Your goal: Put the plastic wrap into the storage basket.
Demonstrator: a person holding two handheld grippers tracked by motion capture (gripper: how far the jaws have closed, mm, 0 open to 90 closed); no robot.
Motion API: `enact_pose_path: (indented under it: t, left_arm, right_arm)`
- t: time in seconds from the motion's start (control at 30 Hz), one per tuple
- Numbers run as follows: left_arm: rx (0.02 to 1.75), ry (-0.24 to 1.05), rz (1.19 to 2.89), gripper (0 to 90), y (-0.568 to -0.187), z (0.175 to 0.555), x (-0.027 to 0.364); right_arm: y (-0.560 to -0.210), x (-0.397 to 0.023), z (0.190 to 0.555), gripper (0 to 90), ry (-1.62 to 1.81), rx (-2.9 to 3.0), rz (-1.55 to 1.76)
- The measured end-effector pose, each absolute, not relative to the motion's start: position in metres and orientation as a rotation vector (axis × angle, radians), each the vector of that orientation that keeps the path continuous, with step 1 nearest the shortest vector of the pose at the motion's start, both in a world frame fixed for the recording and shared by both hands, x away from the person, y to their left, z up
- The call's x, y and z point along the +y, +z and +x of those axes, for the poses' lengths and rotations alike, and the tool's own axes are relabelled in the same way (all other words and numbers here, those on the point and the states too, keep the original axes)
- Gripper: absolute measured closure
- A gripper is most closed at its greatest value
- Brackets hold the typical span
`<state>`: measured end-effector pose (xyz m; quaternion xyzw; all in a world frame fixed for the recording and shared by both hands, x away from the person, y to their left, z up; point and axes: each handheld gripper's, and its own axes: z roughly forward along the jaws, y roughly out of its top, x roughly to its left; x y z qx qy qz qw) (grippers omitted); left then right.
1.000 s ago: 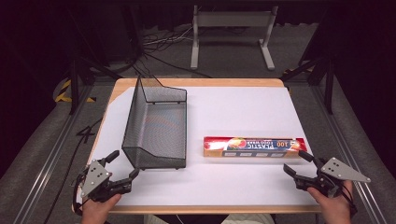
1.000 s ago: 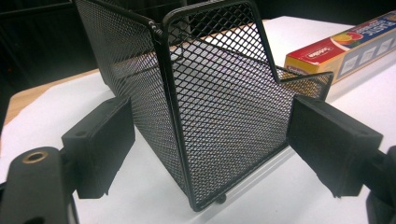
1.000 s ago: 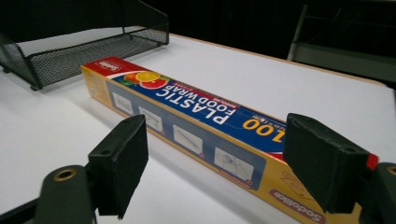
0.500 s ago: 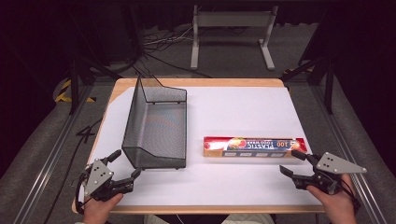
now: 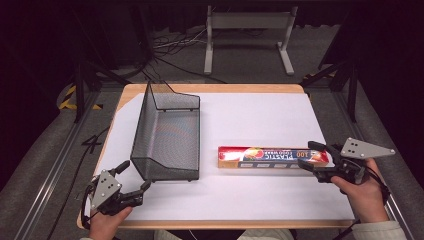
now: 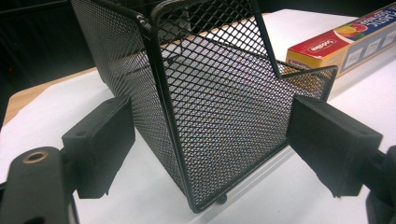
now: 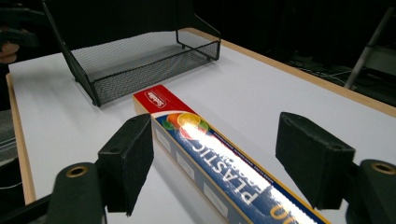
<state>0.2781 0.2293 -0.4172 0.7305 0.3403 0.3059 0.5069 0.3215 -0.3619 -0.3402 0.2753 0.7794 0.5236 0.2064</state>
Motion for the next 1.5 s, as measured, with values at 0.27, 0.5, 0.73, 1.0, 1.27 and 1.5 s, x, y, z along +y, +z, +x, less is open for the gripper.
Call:
enact_pose_path:
  t: [0.27, 0.5, 0.73, 1.0, 1.27, 1.5]
  left_arm:
    - [0.826, 0.735, 1.759, 16.4, -0.418, 0.278, 0.229]
    - [0.83, 0.744, 1.768, 16.4, -0.418, 0.276, 0.231]
    - [0.837, 0.751, 1.763, 16.4, -0.418, 0.273, 0.233]
    - [0.845, 0.756, 1.759, 16.4, -0.418, 0.27, 0.236]
    - [0.857, 0.765, 1.752, 16.4, -0.418, 0.267, 0.238]
    - [0.858, 0.768, 1.747, 16.4, -0.418, 0.266, 0.239]
  right_arm:
    - [-0.333, -0.36, 0.337, 26.7, 1.44, 2.208, 0.745]
    - [-0.318, -0.356, 0.357, 2.5, 1.392, 2.182, 0.866]
    - [-0.303, -0.339, 0.375, 12.7, 1.294, 2.328, 0.784]
    - [-0.295, -0.323, 0.392, 17.2, 1.24, 2.442, 0.689]
    - [-0.294, -0.313, 0.413, 23.8, 1.209, 2.536, 0.627]
    - [-0.304, -0.299, 0.426, 23.7, 1.126, 2.643, 0.509]
